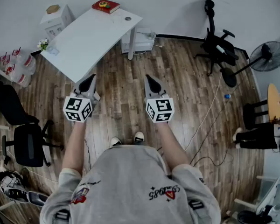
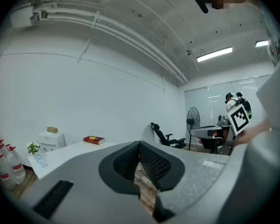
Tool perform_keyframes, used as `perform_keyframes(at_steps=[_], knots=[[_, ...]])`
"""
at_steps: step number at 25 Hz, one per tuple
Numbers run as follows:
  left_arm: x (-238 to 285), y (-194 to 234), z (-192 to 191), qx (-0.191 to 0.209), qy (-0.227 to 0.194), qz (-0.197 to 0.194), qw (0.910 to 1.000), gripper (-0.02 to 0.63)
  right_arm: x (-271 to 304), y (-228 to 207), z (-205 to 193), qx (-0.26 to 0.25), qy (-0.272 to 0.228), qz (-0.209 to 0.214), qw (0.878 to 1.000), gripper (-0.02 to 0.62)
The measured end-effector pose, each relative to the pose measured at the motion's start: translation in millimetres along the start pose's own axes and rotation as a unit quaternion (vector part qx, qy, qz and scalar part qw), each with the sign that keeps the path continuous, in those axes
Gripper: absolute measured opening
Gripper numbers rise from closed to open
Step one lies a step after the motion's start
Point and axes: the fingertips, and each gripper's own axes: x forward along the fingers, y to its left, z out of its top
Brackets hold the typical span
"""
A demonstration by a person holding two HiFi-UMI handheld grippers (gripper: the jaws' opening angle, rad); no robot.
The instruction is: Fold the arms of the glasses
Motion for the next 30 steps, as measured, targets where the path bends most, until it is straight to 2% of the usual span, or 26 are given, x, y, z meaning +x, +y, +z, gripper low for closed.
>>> perform_keyframes(at_steps=[6, 10, 11, 15, 16, 17, 20, 24, 30], knots=[[12, 5, -4, -0.007, -0.007, -0.01, 0.9999, 0.005, 12, -6, -2, 0.02, -0.013, 0.01, 1.0, 0.005], [18, 7, -6, -0.013, -0.013, 0.001, 0.9998, 0.014, 14, -10, 1, 0.038, -0.024, 0.041, 0.998, 0.002], [20, 7, -7, -0.013, -0.014, 0.007, 0.9998, 0.049, 15, -13, 1, 0.041, -0.024, 0.044, 0.998, 0.038], [27, 4, -9, -0.03, -0.024, 0.029, 0.9988, 0.267, 18, -34, -6, 0.045, -0.026, 0.04, 0.998, 0.234], [30, 2, -11, -0.034, -0.025, 0.036, 0.9985, 0.304, 19, -41, -8, 0.045, -0.025, 0.035, 0.998, 0.284], [32, 0, -14, -0.035, -0.023, 0.041, 0.9983, 0.318, 19, -48, -11, 0.046, -0.022, 0.03, 0.998, 0.302], [40, -12, -24, -0.031, -0.008, 0.046, 0.9984, 0.324, 19, -66, -21, 0.048, -0.012, 0.022, 0.999, 0.319], [58, -26, -29, -0.039, -0.001, 0.051, 0.9979, 0.324, 24, -87, -30, 0.06, -0.002, 0.044, 0.997, 0.318], [77, -41, -40, -0.054, 0.016, 0.08, 0.9952, 0.322, 28, -123, -41, 0.057, 0.015, 0.064, 0.996, 0.316]])
